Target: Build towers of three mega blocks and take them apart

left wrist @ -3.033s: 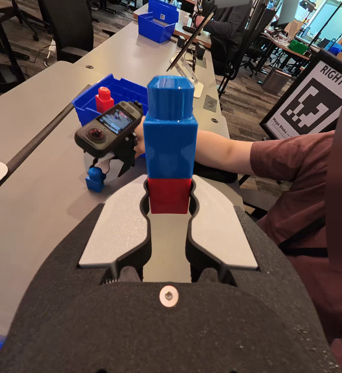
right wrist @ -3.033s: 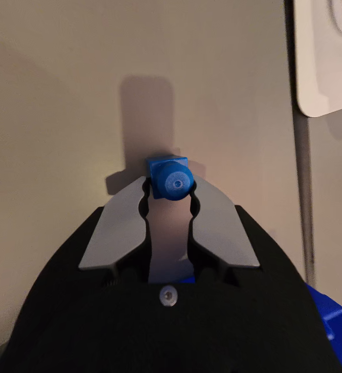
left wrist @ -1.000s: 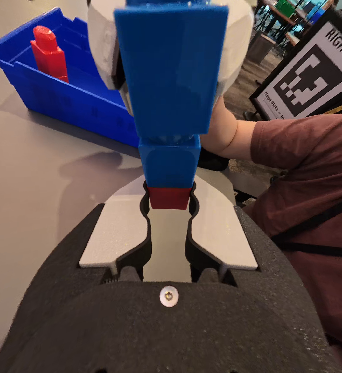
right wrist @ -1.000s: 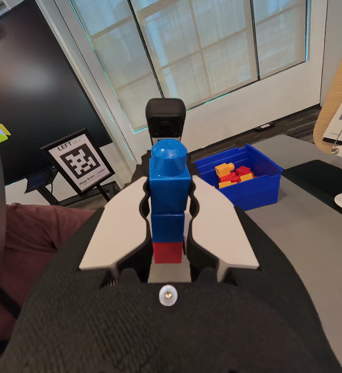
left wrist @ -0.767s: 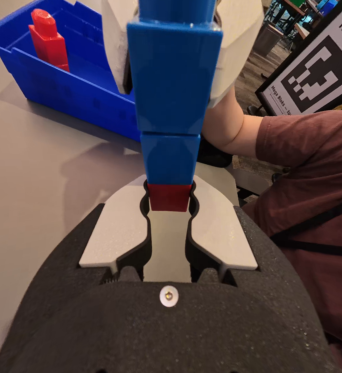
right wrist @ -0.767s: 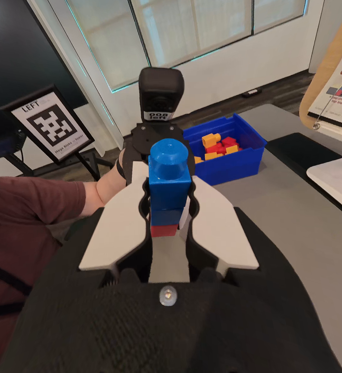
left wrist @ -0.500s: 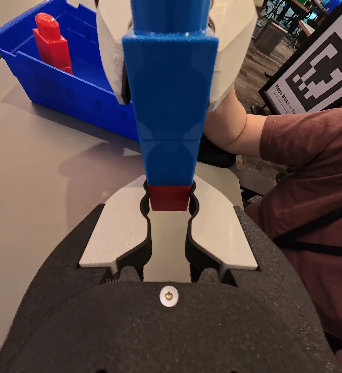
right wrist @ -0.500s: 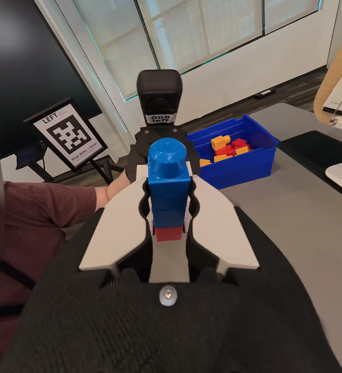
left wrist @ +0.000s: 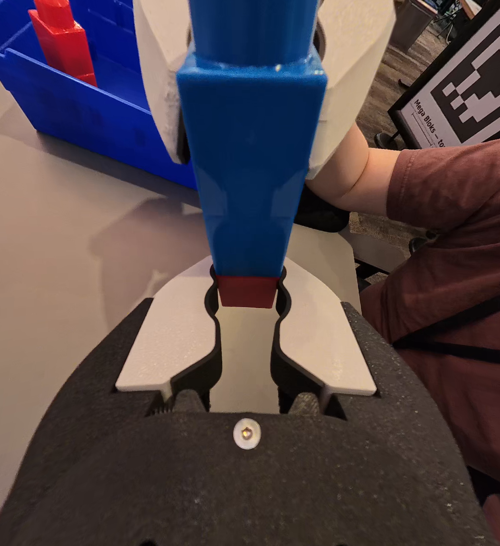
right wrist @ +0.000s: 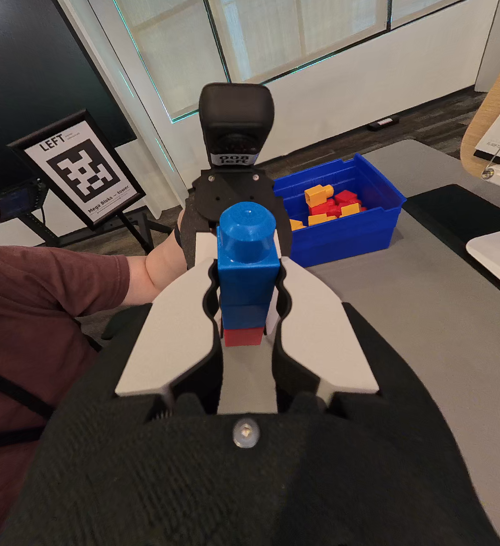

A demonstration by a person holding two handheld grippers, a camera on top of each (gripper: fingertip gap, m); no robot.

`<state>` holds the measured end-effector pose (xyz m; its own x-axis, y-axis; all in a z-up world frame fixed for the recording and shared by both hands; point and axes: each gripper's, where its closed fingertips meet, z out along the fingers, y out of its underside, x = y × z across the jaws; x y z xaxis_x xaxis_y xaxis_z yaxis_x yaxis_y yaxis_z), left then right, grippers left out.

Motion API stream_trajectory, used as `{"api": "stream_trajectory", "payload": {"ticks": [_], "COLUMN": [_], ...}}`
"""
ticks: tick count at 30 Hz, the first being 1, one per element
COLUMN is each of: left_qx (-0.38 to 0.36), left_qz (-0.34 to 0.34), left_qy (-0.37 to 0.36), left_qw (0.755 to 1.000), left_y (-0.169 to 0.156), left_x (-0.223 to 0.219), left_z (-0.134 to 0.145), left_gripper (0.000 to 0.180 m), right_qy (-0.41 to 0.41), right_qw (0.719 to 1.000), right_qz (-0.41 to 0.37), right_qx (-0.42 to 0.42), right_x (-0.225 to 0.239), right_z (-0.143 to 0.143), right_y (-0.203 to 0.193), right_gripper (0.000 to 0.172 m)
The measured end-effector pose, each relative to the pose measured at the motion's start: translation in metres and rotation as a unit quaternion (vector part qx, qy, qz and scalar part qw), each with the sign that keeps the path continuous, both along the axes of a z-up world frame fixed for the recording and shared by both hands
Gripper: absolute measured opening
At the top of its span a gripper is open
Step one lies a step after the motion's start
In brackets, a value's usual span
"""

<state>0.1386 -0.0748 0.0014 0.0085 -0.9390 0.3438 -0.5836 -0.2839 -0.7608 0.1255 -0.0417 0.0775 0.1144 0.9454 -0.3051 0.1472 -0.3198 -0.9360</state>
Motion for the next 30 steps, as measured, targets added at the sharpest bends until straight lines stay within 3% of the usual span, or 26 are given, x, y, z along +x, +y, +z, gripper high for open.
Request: {"api": "stream_trajectory", "payload": {"ticks": [6, 9, 12, 14, 19, 22, 25, 30], "left_qx": [-0.014, -0.048, -0.085, -0.071, -0.053, -0.031, -0.024, 0.006], "left_qz": [-0.007, -0.019, -0.020, -0.004, -0.002, 0.007, 0.011, 0.016], "left_qy": [0.005, -0.033, -0.084, -0.087, -0.086, -0.069, -0.060, -0.048], "left_qw": [1.000, 0.998, 0.993, 0.994, 0.995, 0.997, 0.998, 0.999], "left_y": [-0.003, -0.007, -0.006, 0.001, 0.001, 0.004, 0.005, 0.007], "left_x": [0.000, 0.002, -0.002, -0.007, -0.010, -0.012, -0.013, -0.025], "left_z": [-0.003, 0.008, 0.027, 0.029, 0.032, 0.026, 0.024, 0.026], "left_gripper": [0.036, 0.036, 0.036, 0.036, 0.036, 0.036, 0.037, 0.058], "right_qy": [-0.005, 0.033, 0.051, 0.053, -0.003, 0.007, 0.002, 0.017], "right_qw": [1.000, 0.999, 0.999, 0.999, 0.999, 0.998, 0.997, 0.997], "right_qz": [-0.004, -0.006, -0.016, -0.003, 0.014, 0.035, 0.045, 0.042], "right_qx": [-0.010, -0.015, 0.005, 0.002, -0.042, -0.045, -0.060, -0.066], "right_x": [-0.002, -0.003, 0.001, 0.003, -0.016, -0.025, -0.024, -0.012], "right_z": [-0.002, 0.008, 0.017, 0.018, -0.013, -0.015, -0.018, -0.011], "right_y": [0.000, 0.001, 0.004, 0.000, -0.003, -0.008, -0.009, -0.003], "right_gripper": [0.038, 0.038, 0.059, 0.058, 0.063, 0.039, 0.037, 0.037]}}
